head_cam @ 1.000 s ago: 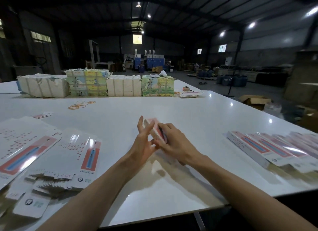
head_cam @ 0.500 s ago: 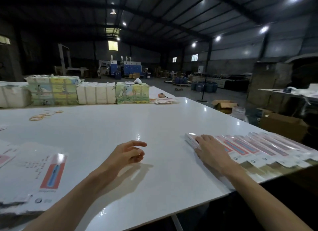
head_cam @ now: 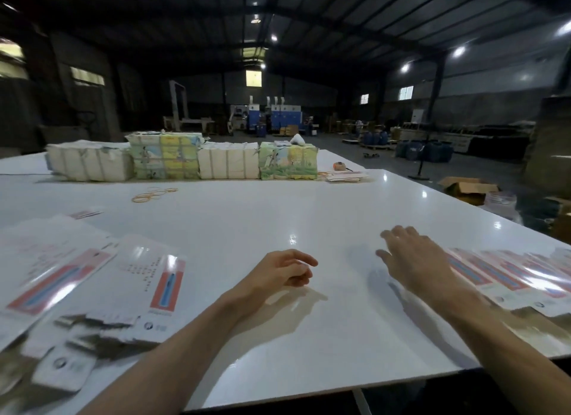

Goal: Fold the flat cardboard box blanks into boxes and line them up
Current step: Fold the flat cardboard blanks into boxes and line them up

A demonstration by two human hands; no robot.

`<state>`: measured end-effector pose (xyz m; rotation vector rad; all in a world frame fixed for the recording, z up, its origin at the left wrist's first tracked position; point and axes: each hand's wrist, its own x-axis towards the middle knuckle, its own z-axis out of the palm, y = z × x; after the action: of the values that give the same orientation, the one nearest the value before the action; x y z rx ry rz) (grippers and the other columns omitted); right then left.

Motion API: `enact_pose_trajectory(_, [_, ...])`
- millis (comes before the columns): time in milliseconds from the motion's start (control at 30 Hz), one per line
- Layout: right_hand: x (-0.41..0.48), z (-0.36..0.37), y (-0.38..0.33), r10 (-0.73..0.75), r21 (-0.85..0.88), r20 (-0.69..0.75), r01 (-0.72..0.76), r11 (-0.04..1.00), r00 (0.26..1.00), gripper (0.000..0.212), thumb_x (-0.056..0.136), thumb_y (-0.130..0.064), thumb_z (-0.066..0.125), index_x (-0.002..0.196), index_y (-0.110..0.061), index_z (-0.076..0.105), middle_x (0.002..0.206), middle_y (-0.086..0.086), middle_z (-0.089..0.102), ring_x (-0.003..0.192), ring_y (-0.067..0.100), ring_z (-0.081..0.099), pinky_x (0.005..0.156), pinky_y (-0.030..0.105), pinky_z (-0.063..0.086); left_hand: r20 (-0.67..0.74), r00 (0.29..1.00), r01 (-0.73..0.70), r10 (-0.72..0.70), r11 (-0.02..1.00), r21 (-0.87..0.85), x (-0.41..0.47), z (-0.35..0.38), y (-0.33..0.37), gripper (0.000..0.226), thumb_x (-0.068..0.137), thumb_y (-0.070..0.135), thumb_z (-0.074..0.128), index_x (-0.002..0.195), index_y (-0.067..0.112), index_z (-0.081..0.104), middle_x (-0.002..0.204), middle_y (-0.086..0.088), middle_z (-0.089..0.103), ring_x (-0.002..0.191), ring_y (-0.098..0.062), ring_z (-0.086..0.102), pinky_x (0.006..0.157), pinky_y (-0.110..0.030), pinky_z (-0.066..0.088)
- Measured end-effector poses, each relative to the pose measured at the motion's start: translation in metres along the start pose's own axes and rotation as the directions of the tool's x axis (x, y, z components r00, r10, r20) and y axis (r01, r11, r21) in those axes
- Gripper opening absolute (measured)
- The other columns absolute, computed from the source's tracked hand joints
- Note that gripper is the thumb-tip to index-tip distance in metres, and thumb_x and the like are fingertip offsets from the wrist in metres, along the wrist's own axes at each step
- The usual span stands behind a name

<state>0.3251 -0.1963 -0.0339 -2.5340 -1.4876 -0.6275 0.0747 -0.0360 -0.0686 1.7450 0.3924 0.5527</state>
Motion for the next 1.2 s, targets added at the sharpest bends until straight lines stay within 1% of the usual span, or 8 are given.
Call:
enact_pose_trajectory(133, [0.026,0.007,-0.094,-0.174,0.206,-0.093,0.19,0.96,0.98,0.02,0.107,-0.035,0.048,0.112,-0.02,0.061,0.097,-0.001,0.071,0.081,0.021,0.068,0.075,0.04,0.06,-0.078,0.997,0.012,-0.012,1.0,-0.006,-0.001,-0.002,-0.002,0.024,0.109,0.02,0.054,0.116,0.01,0.075,0.092,-0.003,0.072,0.082,-0.016,0.066,0.079,-0.026,0.054])
enact_pose_trajectory(267, [0.018,0.034,-0.126,-0.232,0.2,-0.015,0.23,0.952,0.973,0.011,0.095,-0.028,0.049,0.104,-0.023,0.049,0.082,-0.003,0.066,0.078,0.027,0.066,0.061,0.035,0.045,-0.117,0.988,0.09,-0.099,0.993,-0.073,0.003,0.001,0.002,0.02,0.107,0.019,0.058,0.112,0.004,0.07,0.085,-0.002,0.069,0.074,-0.018,0.06,0.071,-0.024,0.049])
enact_pose_trajectory(433, [0.025,0.05,-0.121,-0.258,0.213,-0.063,0.266,0.94,0.964,0.014,0.102,-0.032,0.041,0.102,-0.025,0.053,0.071,-0.004,0.061,0.069,0.022,0.063,0.063,0.035,0.049,-0.316,0.946,0.21,-0.079,0.888,0.408,0.001,-0.037,0.033,0.024,0.102,0.015,0.054,0.117,0.02,0.072,0.092,0.001,0.077,0.078,-0.012,0.073,0.077,-0.029,0.059])
enact_pose_trajectory(567, [0.026,0.055,-0.123,-0.299,0.257,-0.061,0.305,0.917,0.952,0.012,0.102,-0.032,0.043,0.1,-0.027,0.053,0.072,-0.005,0.062,0.071,0.02,0.062,0.065,0.033,0.047,-0.581,0.812,0.533,-0.059,0.485,0.694,-0.029,-0.112,0.062,0.039,0.102,0.005,0.046,0.135,0.014,0.064,0.137,-0.015,0.064,0.125,-0.034,0.06,0.107,-0.044,0.051])
enact_pose_trajectory(667, [0.027,0.056,-0.122,-0.292,0.284,-0.068,0.299,0.911,0.954,0.011,0.101,-0.032,0.044,0.1,-0.029,0.055,0.073,-0.006,0.062,0.071,0.019,0.061,0.063,0.032,0.043,-0.759,0.643,0.766,-0.103,0.084,0.637,-0.066,-0.157,0.072,0.042,0.105,0.008,0.046,0.147,0.008,0.05,0.155,-0.021,0.044,0.142,-0.041,0.041,0.113,-0.048,0.04])
enact_pose_trajectory(767, [0.026,0.057,-0.121,-0.292,0.306,-0.078,0.302,0.903,0.953,0.01,0.1,-0.033,0.047,0.099,-0.03,0.056,0.072,-0.007,0.061,0.069,0.017,0.06,0.057,0.029,0.036,-0.861,0.485,0.856,-0.153,-0.117,0.504,-0.099,-0.179,0.076,0.053,0.106,0.017,0.051,0.156,0.01,0.036,0.163,-0.022,0.03,0.148,-0.043,0.029,0.119,-0.053,0.03])
enact_pose_trajectory(1000, [0.025,0.056,-0.119,-0.294,0.357,-0.071,0.3,0.885,0.953,0.007,0.098,-0.03,0.052,0.092,-0.031,0.055,0.07,-0.01,0.061,0.07,0.014,0.058,0.056,0.027,0.033,-0.899,0.395,0.911,-0.191,-0.045,0.41,-0.122,-0.196,0.087,0.063,0.091,0.037,0.082,0.138,0.007,0.054,0.138,-0.017,0.059,0.131,-0.034,0.054,0.107,-0.042,0.044])
enact_pose_trajectory(1200, [0.021,0.053,-0.118,-0.315,0.337,-0.068,0.319,0.886,0.947,0.01,0.1,-0.029,0.05,0.091,-0.03,0.054,0.069,-0.01,0.061,0.068,0.012,0.057,0.056,0.025,0.034,-0.939,0.302,0.947,-0.163,-0.06,0.315,-0.127,-0.21,0.087,0.102,0.076,0.063,0.086,0.149,0.007,0.044,0.151,-0.021,0.046,0.139,-0.036,0.044,0.114,-0.044,0.038])
